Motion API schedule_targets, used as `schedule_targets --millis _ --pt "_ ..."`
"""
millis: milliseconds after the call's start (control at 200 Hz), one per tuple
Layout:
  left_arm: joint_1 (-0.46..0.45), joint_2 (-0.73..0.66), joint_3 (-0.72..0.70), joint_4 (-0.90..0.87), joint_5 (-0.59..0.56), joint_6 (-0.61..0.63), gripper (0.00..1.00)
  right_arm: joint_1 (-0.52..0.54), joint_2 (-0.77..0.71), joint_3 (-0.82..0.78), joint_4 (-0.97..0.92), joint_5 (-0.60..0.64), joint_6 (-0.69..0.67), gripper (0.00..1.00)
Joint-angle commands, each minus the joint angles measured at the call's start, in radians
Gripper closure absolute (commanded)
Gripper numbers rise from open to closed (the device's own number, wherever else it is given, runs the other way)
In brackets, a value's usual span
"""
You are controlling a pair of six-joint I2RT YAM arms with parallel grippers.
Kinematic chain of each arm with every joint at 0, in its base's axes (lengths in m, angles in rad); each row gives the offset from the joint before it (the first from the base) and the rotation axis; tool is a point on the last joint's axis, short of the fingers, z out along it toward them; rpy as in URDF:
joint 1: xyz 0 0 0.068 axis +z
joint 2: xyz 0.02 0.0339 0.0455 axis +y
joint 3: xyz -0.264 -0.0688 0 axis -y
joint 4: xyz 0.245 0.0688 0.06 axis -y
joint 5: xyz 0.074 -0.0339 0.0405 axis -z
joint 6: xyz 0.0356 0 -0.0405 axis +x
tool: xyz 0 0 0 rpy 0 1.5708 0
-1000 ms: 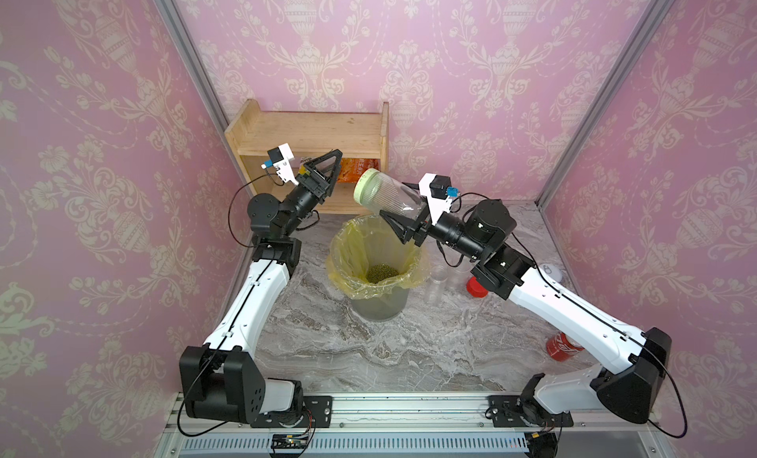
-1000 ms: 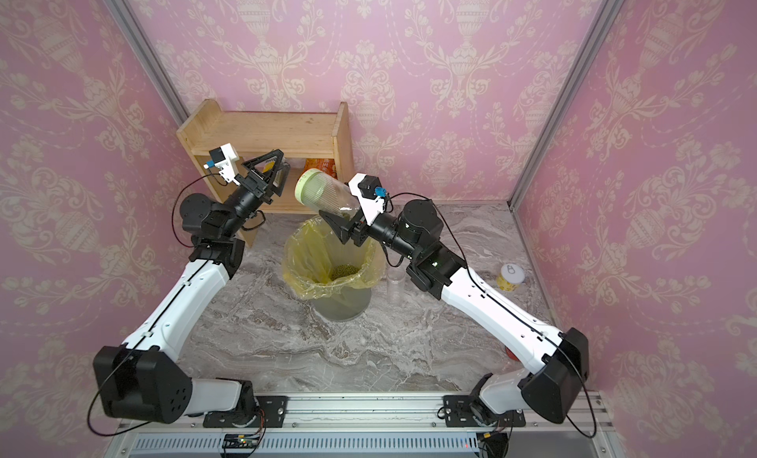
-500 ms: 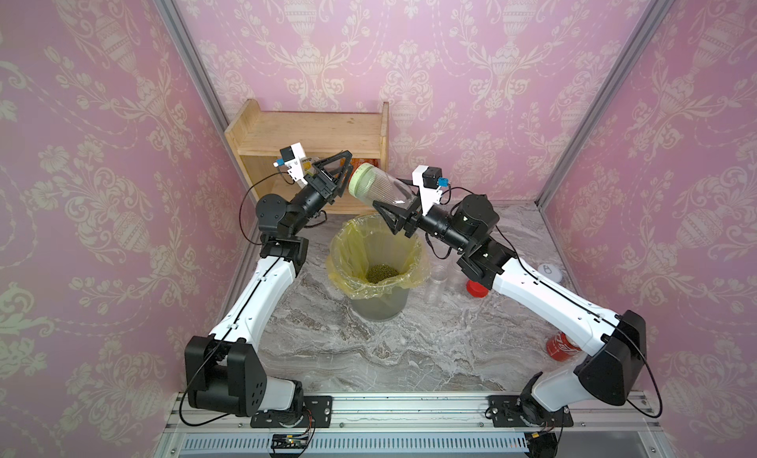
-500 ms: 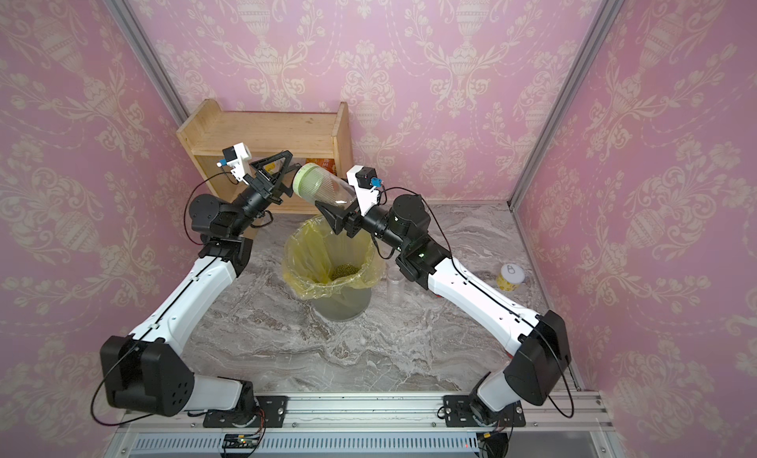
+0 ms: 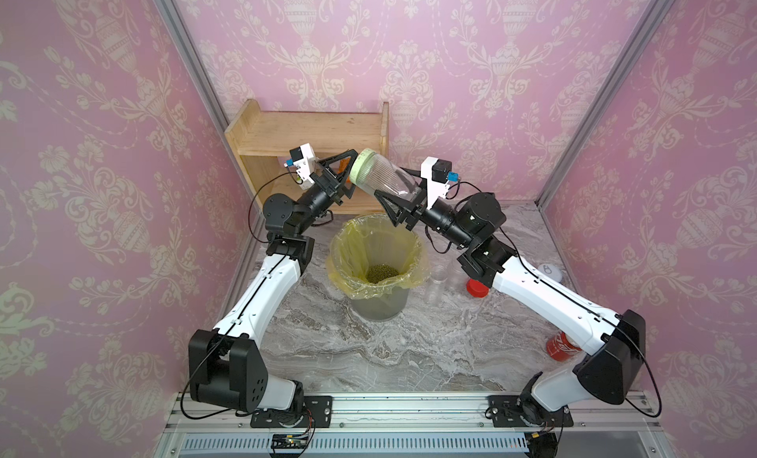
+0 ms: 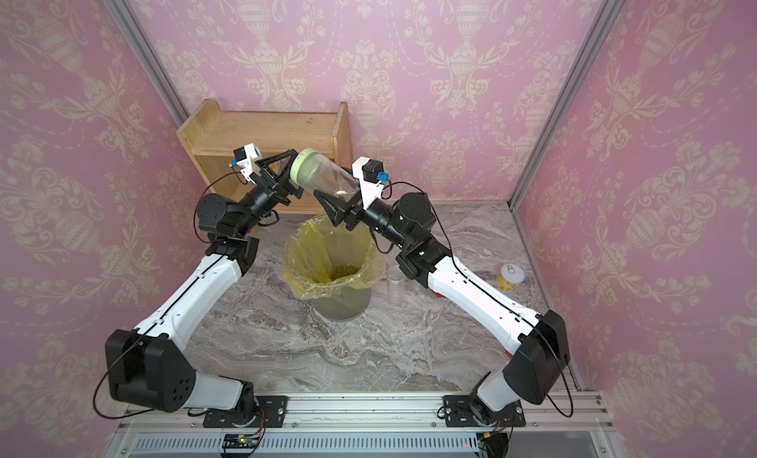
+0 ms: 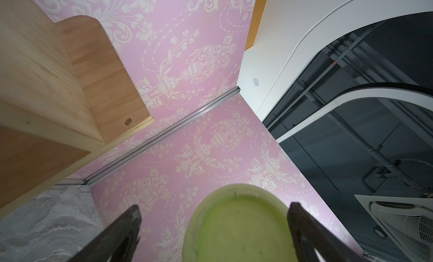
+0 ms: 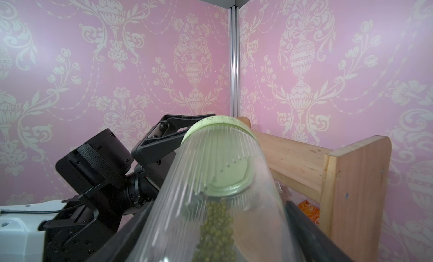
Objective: Empty moldy mung beans from jars
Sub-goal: Unscrew the lid from the jar.
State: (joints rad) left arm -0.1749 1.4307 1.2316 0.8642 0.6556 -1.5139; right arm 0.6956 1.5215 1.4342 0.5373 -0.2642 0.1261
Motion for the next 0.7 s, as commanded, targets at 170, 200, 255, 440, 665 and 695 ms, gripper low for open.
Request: schedule_targets --millis 170,200,255,440,665,695 --pt "-0.023 -0.002 0.041 0.099 -0.033 -0.080 0.02 0.002 0.014 0.051 0.129 -0.007 0.032 0.73" --pt "-0.024 -0.003 0.040 0.099 -0.036 -0.078 0.02 0.002 0.013 0.050 0.126 -0.006 0.032 0.73" --pt "-0.025 -0.002 0.041 0.097 -0.037 -0.077 0.02 0.001 0.015 0.048 0.126 -0.005 0.030 0.74" --pt "-0.031 0.009 0.048 0.102 -0.033 -0.095 0.04 0.001 0.015 0.052 0.100 -0.010 0.010 0.74" --pt "-0.037 -0.021 0.056 -0.028 -0.032 -0.027 0.11 0.017 0.023 0.072 0.028 0.009 -0.064 0.74" --pt "-0.036 -0.032 0.053 -0.053 -0.036 -0.014 0.12 0.020 0.025 0.078 0.018 0.014 -0.078 0.74"
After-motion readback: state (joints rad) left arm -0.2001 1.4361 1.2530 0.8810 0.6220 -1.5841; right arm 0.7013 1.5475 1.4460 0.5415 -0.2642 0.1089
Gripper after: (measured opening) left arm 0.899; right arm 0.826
